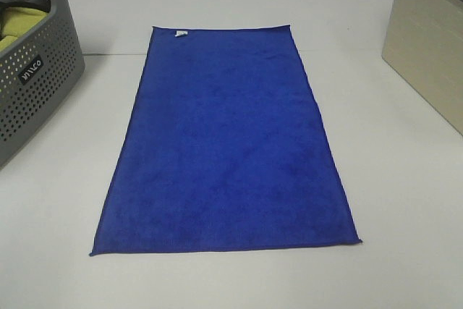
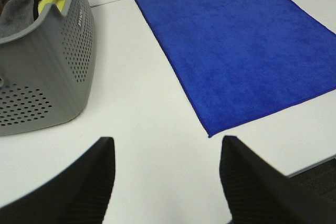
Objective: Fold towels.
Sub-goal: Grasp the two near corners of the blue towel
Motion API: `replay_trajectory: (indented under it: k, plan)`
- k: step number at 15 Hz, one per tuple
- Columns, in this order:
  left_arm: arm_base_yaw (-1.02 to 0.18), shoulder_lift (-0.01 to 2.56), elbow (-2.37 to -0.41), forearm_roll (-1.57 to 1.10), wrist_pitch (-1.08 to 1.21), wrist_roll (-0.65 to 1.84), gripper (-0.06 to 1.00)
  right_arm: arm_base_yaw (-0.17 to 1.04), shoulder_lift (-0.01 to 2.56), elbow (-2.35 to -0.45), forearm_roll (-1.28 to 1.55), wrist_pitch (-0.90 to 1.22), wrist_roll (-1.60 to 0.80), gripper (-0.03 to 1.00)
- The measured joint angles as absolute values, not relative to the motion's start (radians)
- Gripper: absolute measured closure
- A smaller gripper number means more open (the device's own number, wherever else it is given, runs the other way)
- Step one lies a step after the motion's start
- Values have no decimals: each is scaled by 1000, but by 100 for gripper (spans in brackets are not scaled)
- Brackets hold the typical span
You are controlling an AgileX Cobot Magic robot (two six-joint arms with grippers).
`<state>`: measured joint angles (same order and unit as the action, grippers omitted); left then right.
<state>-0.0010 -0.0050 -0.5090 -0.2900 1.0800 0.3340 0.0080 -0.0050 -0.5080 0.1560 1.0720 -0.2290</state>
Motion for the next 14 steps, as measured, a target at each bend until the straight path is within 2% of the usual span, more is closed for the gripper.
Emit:
replay_trajectory:
  k: [5, 9, 11, 14]
  plan:
    - [-1, -2, -512, -291, 1040, 316, 37, 8, 2, -515, 155, 1046, -228, 15]
    - [-1, 105, -495, -396, 687, 278, 37, 8, 141, -524, 158, 782, -207, 15]
    - [-1, 222, -471, -480, 568, 270, 37, 8, 253, -524, 162, 721, -146, 19]
    - [-1, 453, -470, -664, 548, 266, 37, 8, 472, -524, 165, 685, -77, 29]
